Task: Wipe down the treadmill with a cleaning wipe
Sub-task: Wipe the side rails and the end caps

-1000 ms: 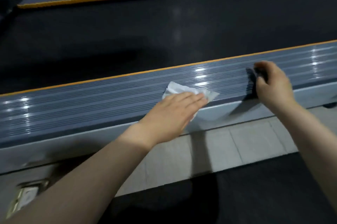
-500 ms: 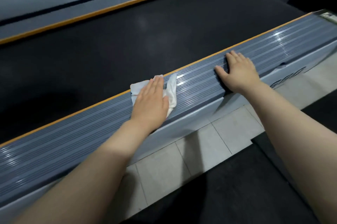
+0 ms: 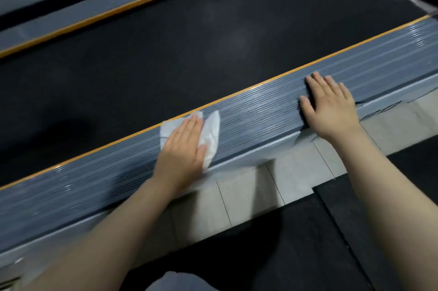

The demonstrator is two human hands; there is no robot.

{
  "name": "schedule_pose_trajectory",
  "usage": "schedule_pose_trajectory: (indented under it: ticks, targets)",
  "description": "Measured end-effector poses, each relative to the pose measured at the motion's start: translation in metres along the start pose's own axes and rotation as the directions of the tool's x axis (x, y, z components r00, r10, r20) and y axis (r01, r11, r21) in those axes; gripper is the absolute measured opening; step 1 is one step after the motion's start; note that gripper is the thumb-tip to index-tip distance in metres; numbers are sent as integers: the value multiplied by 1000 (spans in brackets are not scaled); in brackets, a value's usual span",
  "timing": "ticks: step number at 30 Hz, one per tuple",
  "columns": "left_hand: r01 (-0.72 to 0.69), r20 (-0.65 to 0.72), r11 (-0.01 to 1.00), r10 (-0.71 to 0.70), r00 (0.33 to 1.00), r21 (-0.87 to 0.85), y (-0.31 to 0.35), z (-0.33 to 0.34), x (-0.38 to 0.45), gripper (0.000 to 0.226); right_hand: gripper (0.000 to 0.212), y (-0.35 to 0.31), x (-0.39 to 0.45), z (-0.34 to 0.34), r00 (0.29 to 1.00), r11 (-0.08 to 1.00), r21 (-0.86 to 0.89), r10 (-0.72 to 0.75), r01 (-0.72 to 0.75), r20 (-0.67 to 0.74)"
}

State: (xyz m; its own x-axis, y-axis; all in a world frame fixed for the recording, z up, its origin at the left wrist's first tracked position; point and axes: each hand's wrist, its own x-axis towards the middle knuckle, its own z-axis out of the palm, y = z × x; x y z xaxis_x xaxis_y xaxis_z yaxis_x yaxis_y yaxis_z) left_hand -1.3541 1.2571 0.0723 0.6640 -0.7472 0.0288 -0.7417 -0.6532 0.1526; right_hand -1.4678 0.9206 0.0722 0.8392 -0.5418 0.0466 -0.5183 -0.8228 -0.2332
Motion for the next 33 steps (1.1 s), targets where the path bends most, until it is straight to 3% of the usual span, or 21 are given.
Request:
schedule_pose_trajectory:
  ticks: [4,6,9,11,15,18,22,26,28,30,33]
  targets:
    - [0,65,1000,0,998,-8,-32,-17,-16,61,63,-7,2,0,995,994,32,103,-102,-10]
    - [-138,104,990,137,985,-1,-40,-22,-16,61,60,-11,5,2,990,990,34,141,-140,-21]
    - [-445,166,895,437,884,16,-44,-25,-4,63,58,-14,8,4,977,978,42,208,-207,-39]
    - [-526,159,850,516,842,22,-32,-20,18,63,57,-15,9,7,975,977,17,214,-214,-52]
    - [-475,138,879,476,869,-40,35,1,80,66,56,-17,11,4,975,975,-12,223,-223,2]
    - [-422,134,906,416,899,15,69,8,107,72,57,-19,15,-4,963,971,-41,240,-236,123]
    - [-456,157,890,447,881,24,73,15,113,71,59,-20,23,-12,929,964,-129,258,-231,264]
    - [-466,144,885,460,876,14,73,15,114,69,58,-17,24,-21,934,977,-91,211,-192,288]
    - [-446,134,895,443,886,-11,76,17,113,69,55,-7,21,-28,948,986,25,151,-165,282]
    - [-396,132,918,395,909,-19,85,19,117,70,51,11,21,-34,941,932,286,131,-224,311]
    - [-349,107,937,349,931,-20,123,26,138,74,40,41,24,-55,931,622,702,132,-346,342]
